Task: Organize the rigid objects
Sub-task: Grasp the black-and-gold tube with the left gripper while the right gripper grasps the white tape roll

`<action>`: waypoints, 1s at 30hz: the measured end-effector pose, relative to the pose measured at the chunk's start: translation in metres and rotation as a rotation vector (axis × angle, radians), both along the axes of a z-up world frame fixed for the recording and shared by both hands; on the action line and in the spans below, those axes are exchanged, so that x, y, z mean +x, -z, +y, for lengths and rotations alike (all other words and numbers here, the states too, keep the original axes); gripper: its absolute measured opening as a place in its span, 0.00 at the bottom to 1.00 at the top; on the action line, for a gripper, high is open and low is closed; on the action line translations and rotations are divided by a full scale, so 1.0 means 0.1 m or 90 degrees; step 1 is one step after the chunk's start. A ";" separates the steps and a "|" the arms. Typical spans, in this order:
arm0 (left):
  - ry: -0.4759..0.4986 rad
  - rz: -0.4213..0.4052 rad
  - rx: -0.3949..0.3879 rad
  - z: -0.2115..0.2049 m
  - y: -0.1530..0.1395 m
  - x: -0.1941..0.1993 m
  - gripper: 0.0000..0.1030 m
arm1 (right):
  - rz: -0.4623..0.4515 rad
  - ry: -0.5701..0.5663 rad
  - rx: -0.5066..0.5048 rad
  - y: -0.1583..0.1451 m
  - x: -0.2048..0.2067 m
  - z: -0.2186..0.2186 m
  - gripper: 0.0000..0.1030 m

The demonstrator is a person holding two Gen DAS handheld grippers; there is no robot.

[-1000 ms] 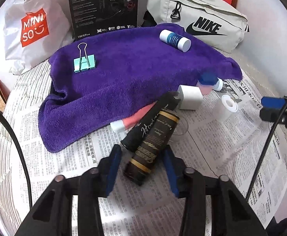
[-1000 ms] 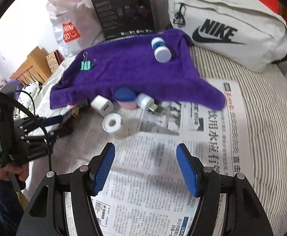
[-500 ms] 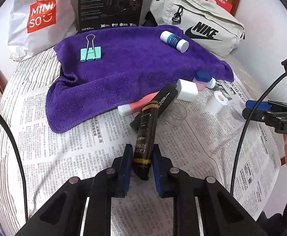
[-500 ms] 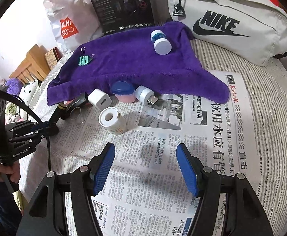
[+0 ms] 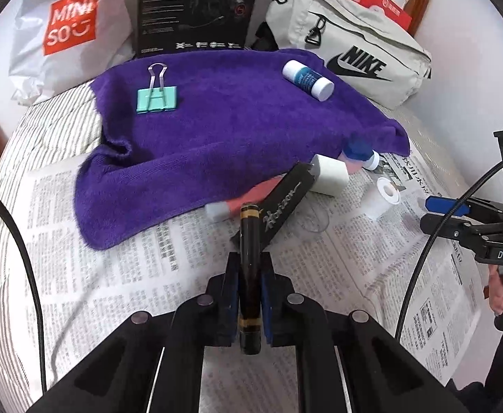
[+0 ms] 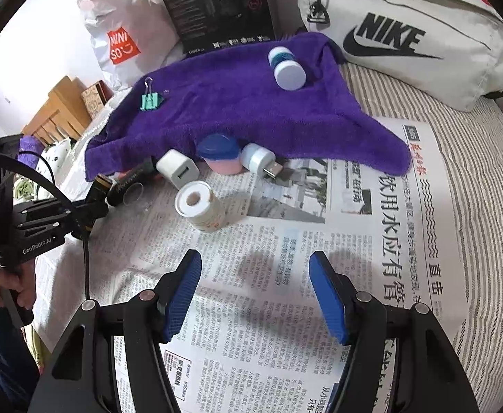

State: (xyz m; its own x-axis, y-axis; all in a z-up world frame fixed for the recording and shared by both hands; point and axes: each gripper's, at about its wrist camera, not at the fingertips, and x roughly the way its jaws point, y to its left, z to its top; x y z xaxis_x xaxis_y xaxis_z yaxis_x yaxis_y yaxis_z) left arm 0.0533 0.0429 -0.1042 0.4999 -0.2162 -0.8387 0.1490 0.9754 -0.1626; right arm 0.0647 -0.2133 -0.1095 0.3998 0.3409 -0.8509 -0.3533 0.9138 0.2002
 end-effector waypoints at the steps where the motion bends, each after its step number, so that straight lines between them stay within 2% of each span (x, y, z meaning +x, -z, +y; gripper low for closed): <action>1: -0.003 0.000 0.000 0.02 0.00 -0.02 0.10 | -0.002 -0.003 0.001 0.00 0.00 0.02 0.63; 10: -0.027 0.002 -0.003 0.20 0.02 -0.09 0.11 | -0.036 -0.049 0.022 0.01 0.09 0.30 0.62; 13: -0.026 0.001 -0.006 0.20 0.02 -0.08 0.10 | -0.047 -0.061 0.009 0.07 0.13 0.42 0.52; 15: -0.022 0.000 -0.007 0.19 0.02 -0.08 0.11 | -0.046 -0.070 0.001 0.13 0.16 0.48 0.41; 17: -0.021 0.002 -0.007 0.18 0.03 -0.07 0.10 | -0.045 -0.074 -0.005 0.18 0.17 0.53 0.40; 20: -0.024 0.005 -0.009 0.19 0.05 -0.05 0.11 | -0.077 -0.088 -0.025 0.19 0.16 0.61 0.29; 30: -0.033 0.001 -0.008 0.26 0.03 -0.09 0.10 | -0.094 -0.089 -0.054 0.11 0.10 0.52 0.28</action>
